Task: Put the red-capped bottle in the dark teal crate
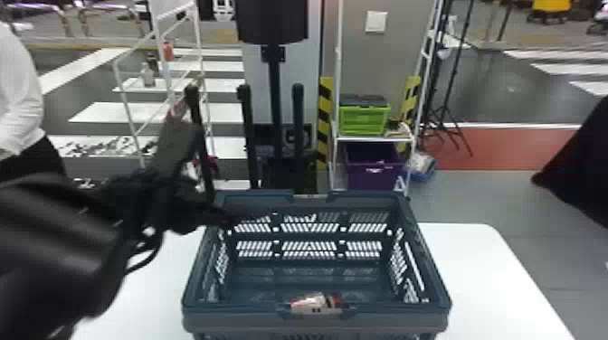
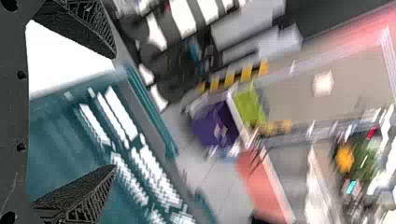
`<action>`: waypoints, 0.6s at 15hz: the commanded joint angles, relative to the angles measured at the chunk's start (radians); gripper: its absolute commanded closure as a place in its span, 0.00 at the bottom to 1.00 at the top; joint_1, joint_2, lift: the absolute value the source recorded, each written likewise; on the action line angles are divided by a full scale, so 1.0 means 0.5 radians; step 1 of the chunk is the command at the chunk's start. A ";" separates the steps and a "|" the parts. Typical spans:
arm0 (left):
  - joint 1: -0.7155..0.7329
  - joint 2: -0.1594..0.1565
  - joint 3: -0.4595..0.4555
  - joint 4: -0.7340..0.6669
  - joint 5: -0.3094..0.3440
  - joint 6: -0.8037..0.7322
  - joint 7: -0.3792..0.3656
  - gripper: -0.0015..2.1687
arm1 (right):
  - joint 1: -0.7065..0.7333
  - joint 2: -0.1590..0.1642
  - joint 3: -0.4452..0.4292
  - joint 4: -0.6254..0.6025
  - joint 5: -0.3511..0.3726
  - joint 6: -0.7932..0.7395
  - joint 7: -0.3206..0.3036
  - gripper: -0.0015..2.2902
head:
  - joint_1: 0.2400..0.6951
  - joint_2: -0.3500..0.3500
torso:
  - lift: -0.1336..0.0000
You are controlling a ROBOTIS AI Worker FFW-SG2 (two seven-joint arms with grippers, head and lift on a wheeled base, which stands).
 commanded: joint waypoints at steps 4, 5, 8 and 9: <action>1.128 -0.126 0.661 -0.858 0.282 -0.384 0.636 0.02 | -0.003 -0.042 -0.003 -0.010 -0.020 0.000 -0.001 0.07 | 0.57 0.50 | 1.00; 1.337 -0.233 0.787 -0.917 0.346 -0.630 0.639 0.02 | -0.003 -0.048 0.000 -0.010 -0.020 0.000 0.002 0.07 | 0.57 0.50 | 1.00; 1.865 -0.429 0.873 -0.837 0.410 -1.513 0.682 0.02 | -0.009 -0.063 0.006 -0.013 -0.020 0.000 0.002 0.07 | 0.57 0.50 | 1.00; 2.006 -0.469 0.848 -0.729 0.429 -1.875 0.678 0.02 | -0.009 -0.070 0.009 -0.010 -0.020 0.006 0.002 0.07 | 0.57 0.50 | 1.00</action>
